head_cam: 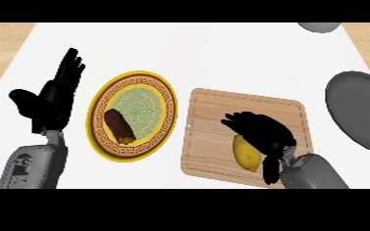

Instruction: Pick the lemon from the cutting board and place it in the pan

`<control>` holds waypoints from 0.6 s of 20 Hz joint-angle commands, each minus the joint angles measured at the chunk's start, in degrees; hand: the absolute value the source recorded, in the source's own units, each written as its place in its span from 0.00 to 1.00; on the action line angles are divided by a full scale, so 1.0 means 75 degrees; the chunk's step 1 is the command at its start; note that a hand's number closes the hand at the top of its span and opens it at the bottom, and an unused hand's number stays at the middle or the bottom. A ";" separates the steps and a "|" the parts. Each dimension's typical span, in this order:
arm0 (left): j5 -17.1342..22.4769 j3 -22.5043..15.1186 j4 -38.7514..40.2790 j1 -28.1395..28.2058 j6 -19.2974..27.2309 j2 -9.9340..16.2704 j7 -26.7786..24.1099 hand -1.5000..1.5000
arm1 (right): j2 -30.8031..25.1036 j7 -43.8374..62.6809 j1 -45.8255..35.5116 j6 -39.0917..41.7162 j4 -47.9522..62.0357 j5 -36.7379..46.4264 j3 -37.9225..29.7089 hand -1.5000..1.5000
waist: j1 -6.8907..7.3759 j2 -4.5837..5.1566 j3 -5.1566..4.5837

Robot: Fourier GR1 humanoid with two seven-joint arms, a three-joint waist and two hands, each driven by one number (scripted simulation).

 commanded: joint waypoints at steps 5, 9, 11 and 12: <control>-0.0084 0.0125 0.0693 -0.0200 -0.0031 -0.0142 -0.0605 0.50 | -0.0115 -0.1357 -0.0170 -0.0292 0.0484 0.0370 0.0388 1.00 | -0.0006 0.0011 -0.0001; 0.0043 0.0202 0.0397 -0.0113 -0.0307 0.0020 -0.0233 0.50 | 0.0358 -0.1327 -0.0168 -0.0326 0.0633 0.0762 0.0413 1.00 | -0.0001 0.0002 -0.0001; -0.0129 0.0042 -0.0185 0.0038 -0.0071 -0.0094 0.0323 0.50 | 0.0182 -0.1631 0.0172 -0.0653 0.0564 0.0884 0.0247 1.00 | -0.0001 -0.0003 0.0000; 0.0059 0.0208 0.0252 -0.0118 -0.0282 -0.0076 -0.0167 0.50 | 0.0378 -0.1476 -0.0126 -0.0233 0.0639 0.0919 0.0180 1.00 | -0.0004 0.0000 -0.0001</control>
